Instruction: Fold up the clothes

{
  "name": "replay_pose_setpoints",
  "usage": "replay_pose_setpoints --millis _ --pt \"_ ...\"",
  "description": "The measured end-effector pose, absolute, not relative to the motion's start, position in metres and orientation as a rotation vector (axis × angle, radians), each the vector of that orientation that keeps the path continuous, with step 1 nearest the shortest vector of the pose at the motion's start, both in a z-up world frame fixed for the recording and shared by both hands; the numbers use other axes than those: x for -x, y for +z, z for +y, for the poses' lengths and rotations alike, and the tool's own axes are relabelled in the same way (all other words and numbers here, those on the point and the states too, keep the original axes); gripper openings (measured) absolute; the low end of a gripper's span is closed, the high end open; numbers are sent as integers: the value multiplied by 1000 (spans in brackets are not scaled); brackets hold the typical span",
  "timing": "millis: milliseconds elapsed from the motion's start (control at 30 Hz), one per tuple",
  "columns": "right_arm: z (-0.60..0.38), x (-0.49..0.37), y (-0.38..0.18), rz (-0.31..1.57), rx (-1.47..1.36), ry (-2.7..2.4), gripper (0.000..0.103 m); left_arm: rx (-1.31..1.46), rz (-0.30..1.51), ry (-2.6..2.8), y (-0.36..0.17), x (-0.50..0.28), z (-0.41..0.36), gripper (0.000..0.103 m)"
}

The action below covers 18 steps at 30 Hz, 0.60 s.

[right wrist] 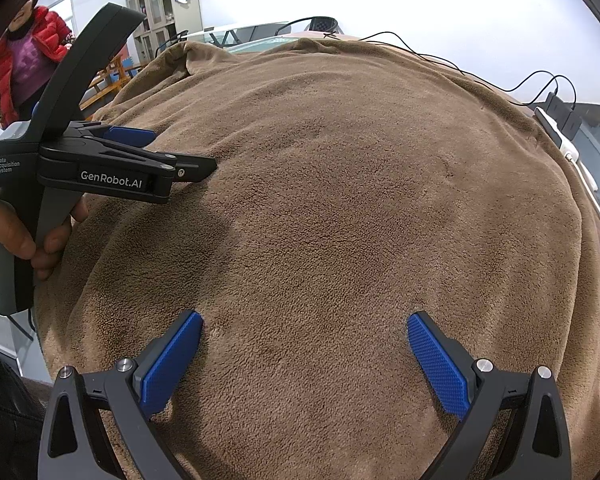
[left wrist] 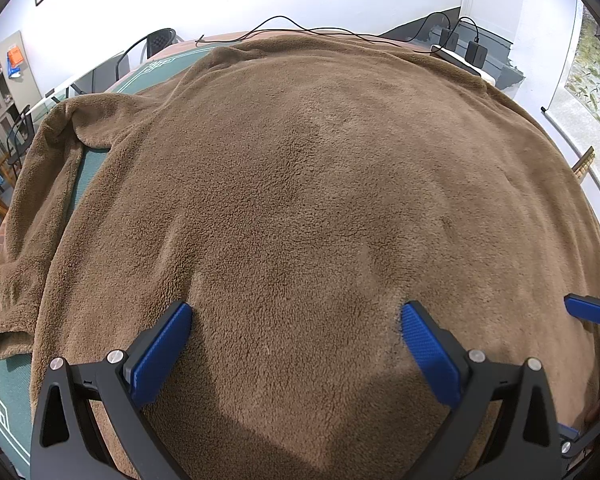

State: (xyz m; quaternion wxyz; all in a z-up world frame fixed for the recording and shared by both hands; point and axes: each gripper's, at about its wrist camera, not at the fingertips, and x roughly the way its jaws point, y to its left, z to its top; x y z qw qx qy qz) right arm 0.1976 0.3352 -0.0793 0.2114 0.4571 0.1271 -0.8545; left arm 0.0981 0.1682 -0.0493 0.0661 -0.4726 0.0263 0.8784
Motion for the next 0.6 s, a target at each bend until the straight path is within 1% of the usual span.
replay_pose_setpoints --millis 600 --pt "335 -196 -79 353 -1271 -2375 103 1424 78 2650 -49 -98 169 103"
